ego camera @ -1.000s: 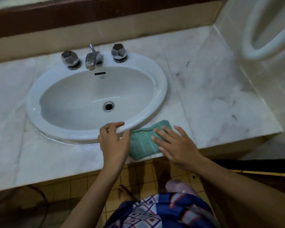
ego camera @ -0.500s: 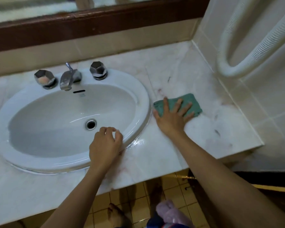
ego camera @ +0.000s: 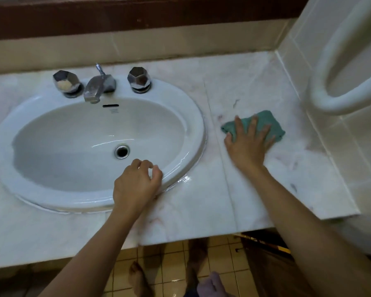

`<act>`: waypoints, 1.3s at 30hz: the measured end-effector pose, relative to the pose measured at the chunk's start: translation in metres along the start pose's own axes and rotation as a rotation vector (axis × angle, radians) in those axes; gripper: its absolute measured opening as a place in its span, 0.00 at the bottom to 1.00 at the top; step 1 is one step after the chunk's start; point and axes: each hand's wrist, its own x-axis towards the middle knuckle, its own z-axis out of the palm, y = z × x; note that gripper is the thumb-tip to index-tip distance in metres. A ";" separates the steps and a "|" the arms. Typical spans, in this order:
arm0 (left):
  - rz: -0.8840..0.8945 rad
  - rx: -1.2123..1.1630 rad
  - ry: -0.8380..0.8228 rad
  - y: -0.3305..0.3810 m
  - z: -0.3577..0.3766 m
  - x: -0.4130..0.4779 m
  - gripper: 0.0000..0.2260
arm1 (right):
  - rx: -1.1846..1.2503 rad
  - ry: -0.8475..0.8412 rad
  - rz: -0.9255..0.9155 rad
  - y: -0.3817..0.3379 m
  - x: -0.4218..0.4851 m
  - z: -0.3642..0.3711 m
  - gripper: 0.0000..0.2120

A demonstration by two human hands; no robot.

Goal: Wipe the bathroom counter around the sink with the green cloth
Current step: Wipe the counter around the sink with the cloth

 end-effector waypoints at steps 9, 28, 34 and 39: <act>0.259 -0.497 0.178 -0.028 -0.016 -0.028 0.11 | -0.015 -0.199 -0.159 -0.060 -0.221 0.020 0.27; -0.384 -0.644 0.437 -0.428 -0.133 -0.231 0.14 | 0.942 -0.435 -0.533 -0.398 -0.412 0.035 0.10; -0.419 -0.624 0.478 -0.506 -0.179 -0.200 0.10 | 0.905 -0.511 -0.653 -0.519 -0.417 0.052 0.12; -0.401 -0.463 0.465 -0.567 -0.204 -0.138 0.16 | 0.905 -0.508 -0.743 -0.617 -0.409 0.075 0.12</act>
